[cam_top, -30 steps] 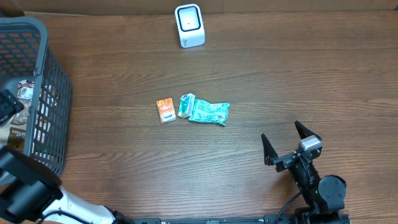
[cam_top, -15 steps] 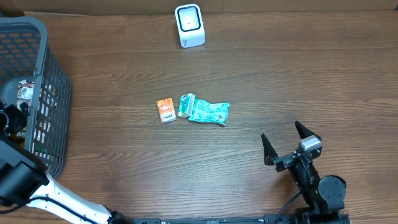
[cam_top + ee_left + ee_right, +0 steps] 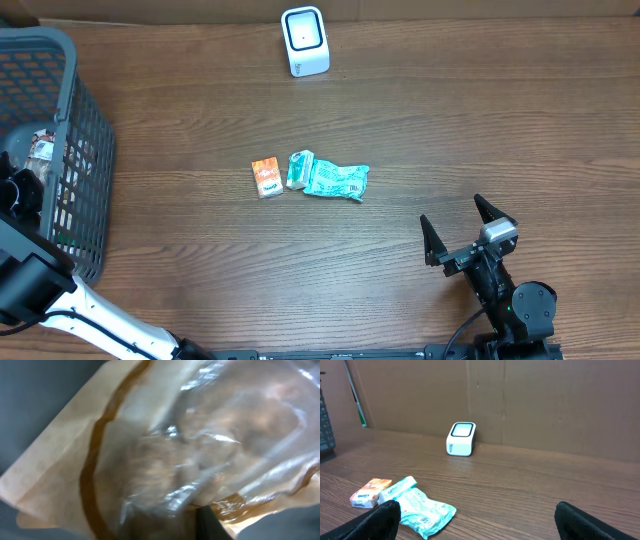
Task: Scan the item barcode
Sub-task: 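Grasp the clear Pantree bread bag in the basket with the left gripper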
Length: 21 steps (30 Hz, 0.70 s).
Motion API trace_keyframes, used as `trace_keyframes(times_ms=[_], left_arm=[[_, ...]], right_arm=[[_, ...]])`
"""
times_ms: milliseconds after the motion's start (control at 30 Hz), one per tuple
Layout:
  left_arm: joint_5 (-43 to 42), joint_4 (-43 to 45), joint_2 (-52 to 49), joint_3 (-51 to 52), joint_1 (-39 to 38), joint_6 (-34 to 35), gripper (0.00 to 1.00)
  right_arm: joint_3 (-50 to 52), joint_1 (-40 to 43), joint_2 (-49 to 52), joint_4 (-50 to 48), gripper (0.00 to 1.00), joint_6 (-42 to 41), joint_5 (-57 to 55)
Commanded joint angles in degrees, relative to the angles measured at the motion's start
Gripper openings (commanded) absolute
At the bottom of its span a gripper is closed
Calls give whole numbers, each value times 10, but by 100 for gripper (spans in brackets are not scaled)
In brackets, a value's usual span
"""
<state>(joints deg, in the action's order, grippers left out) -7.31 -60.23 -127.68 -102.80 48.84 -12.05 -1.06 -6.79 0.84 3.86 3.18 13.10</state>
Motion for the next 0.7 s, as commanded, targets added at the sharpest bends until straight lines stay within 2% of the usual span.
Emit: trace_keyframes(times_ms=[0,367,667], left_arm=[[2,-3,-47,12,-1,-1,4],[-20,-52,-17,-15,-1,49,5],[-33,-68,125,-75,-2,137,4]], right_arm=[[6,0,-7,-4,100,-1,0],[6,0,-7,-4,100,-1,0],[6,0,-7,-4,100,-1,0]])
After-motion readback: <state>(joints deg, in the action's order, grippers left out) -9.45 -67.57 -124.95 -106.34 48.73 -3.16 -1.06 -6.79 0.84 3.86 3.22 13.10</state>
